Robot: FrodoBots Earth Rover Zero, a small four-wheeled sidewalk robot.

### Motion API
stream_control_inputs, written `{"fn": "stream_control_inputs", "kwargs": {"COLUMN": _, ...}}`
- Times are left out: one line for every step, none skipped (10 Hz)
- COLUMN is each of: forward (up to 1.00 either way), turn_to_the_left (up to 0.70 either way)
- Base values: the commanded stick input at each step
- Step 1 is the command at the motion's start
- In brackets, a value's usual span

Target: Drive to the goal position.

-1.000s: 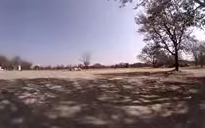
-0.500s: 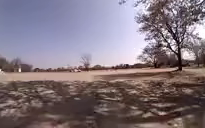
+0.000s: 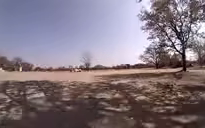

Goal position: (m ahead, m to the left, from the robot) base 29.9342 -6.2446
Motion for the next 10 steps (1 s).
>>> {"fn": "stream_control_inputs", "kwargs": {"forward": 1.0, "turn_to_the_left": 0.0}}
{"fn": "stream_control_inputs", "kwargs": {"forward": 1.0, "turn_to_the_left": 0.0}}
{"fn": "stream_control_inputs", "kwargs": {"forward": 1.0, "turn_to_the_left": 0.0}}
{"fn": "stream_control_inputs", "kwargs": {"forward": 1.0, "turn_to_the_left": 0.0}}
{"fn": "stream_control_inputs", "kwargs": {"forward": 1.0, "turn_to_the_left": -0.06}}
{"fn": "stream_control_inputs", "kwargs": {"forward": 1.0, "turn_to_the_left": -0.11}}
{"fn": "stream_control_inputs", "kwargs": {"forward": 1.0, "turn_to_the_left": -0.11}}
{"fn": "stream_control_inputs", "kwargs": {"forward": 1.0, "turn_to_the_left": -0.11}}
{"fn": "stream_control_inputs", "kwargs": {"forward": 1.0, "turn_to_the_left": -0.11}}
{"fn": "stream_control_inputs", "kwargs": {"forward": 1.0, "turn_to_the_left": -0.08}}
